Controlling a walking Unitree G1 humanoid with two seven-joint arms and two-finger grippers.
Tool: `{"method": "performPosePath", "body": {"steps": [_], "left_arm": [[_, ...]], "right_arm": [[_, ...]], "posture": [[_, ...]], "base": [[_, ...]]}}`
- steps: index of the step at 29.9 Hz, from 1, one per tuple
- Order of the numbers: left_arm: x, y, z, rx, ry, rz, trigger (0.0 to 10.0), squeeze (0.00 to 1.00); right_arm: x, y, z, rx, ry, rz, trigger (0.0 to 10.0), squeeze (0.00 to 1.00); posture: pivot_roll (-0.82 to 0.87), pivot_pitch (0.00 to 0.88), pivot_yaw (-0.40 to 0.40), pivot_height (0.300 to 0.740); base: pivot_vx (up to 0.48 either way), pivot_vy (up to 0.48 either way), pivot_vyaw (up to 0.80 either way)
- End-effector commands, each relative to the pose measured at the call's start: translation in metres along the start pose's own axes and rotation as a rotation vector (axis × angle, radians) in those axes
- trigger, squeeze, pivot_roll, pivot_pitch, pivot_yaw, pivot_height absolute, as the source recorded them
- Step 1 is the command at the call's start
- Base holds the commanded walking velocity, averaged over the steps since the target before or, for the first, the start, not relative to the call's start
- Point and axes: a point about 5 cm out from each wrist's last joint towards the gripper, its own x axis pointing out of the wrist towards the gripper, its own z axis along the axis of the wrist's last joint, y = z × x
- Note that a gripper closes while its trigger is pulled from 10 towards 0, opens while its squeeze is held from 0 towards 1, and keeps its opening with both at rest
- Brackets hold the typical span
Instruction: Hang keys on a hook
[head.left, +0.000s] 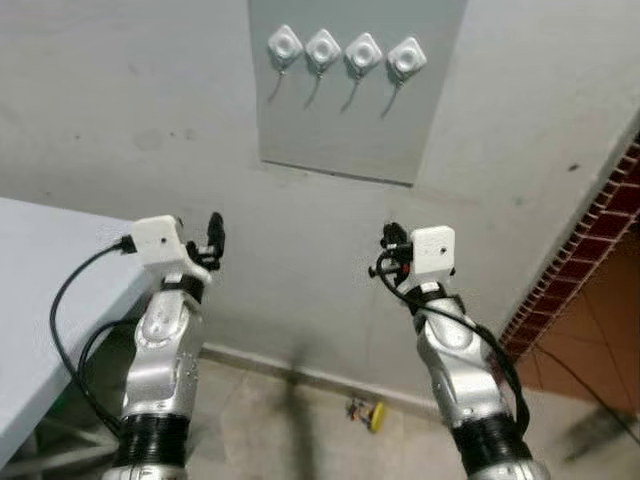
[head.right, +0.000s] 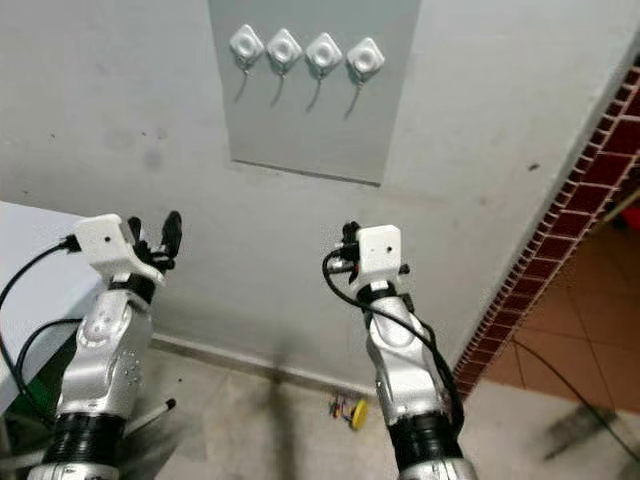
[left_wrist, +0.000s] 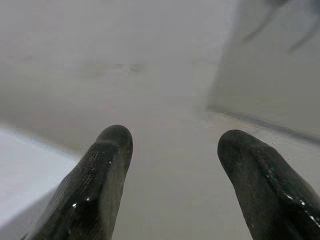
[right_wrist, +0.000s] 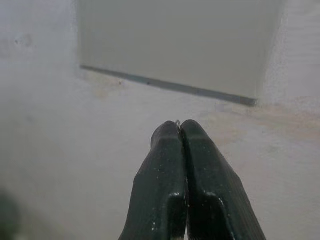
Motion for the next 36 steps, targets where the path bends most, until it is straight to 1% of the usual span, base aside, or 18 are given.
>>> {"method": "performPosePath", "body": {"steps": [1,5,9,19,21,23,24,25,26,27,29,31,36], "left_arm": [[-0.001,0.001,-0.005,-0.011,0.032,0.014,10.0,0.0],[-0.001,-0.001,-0.007,-0.06,0.041,0.019,10.0,0.0],[-0.001,-0.001,-0.008,-0.074,0.052,0.013,10.0,0.0],[-0.001,-0.001,-0.007,-0.068,0.054,0.018,10.0,0.0],[0.0,-0.001,-0.007,-0.019,0.056,0.017,10.0,0.0],[0.0,-0.001,-0.007,-0.013,0.057,0.017,10.0,0.0],[-0.004,-0.002,-0.008,-0.026,0.054,-0.002,10.0,0.0],[-0.005,-0.002,-0.009,-0.018,0.06,-0.013,10.0,0.0],[-0.005,-0.002,-0.009,-0.018,0.06,-0.013,10.0,0.0],[-0.006,-0.002,-0.009,-0.001,0.06,-0.013,10.0,0.0],[-0.006,-0.003,-0.009,-0.007,0.059,-0.027,10.0,0.0],[-0.006,-0.002,-0.01,0.025,0.076,-0.022,10.0,0.0],[-0.005,0.0,-0.01,0.038,0.082,-0.019,10.0,0.0]], "right_arm": [[-0.001,-0.001,0.002,-0.002,-0.002,0.0,10.0,0.0],[-0.002,-0.002,0.001,-0.003,0.002,0.002,10.0,0.0],[-0.004,-0.002,0.001,-0.003,0.005,0.006,10.0,0.0],[-0.006,-0.002,0.0,0.0,0.012,0.007,10.0,0.0],[-0.006,-0.001,0.0,-0.003,0.014,0.01,10.0,0.0],[-0.007,-0.001,0.0,-0.004,0.014,0.01,10.0,0.0],[-0.009,-0.002,-0.001,-0.016,0.019,0.004,10.0,0.0],[-0.01,-0.003,-0.002,-0.013,0.02,-0.001,10.0,0.0],[-0.01,-0.003,-0.002,-0.013,0.02,-0.001,10.0,0.0],[-0.011,-0.003,-0.002,-0.014,0.021,-0.004,10.0,0.0],[-0.011,-0.004,-0.003,-0.02,0.022,-0.006,10.0,0.0],[-0.012,-0.003,-0.003,-0.017,0.023,-0.006,10.0,0.0],[-0.012,-0.001,-0.003,-0.013,0.024,-0.01,10.0,0.0]], "posture": [[-0.12,0.0,-0.025,0.74],[-0.12,0.0,-0.027,0.74],[-0.13,0.0,-0.028,0.74],[-0.13,0.0,-0.027,0.74],[-0.13,0.0,-0.028,0.74],[-0.13,0.0,-0.028,0.74],[-0.13,0.0,-0.024,0.74],[-0.13,0.0,-0.023,0.74],[-0.13,0.0,-0.023,0.74],[-0.13,0.006,-0.02,0.74],[-0.13,0.006,-0.02,0.74],[-0.13,0.01,-0.016,0.74],[-0.13,0.014,-0.01,0.74]], "base": [[0.0,0.0,0.0],[0.0,0.0,0.0],[0.0,0.148,0.0],[0.0,0.475,0.0],[0.0,0.0,0.0],[0.0,0.0,0.0],[0.0,0.0,0.0],[0.0,0.0,0.0],[0.0,0.0,0.0],[0.0,0.0,0.0],[0.0,0.0,0.0],[0.0,0.0,0.0],[0.0,0.0,0.0]]}}
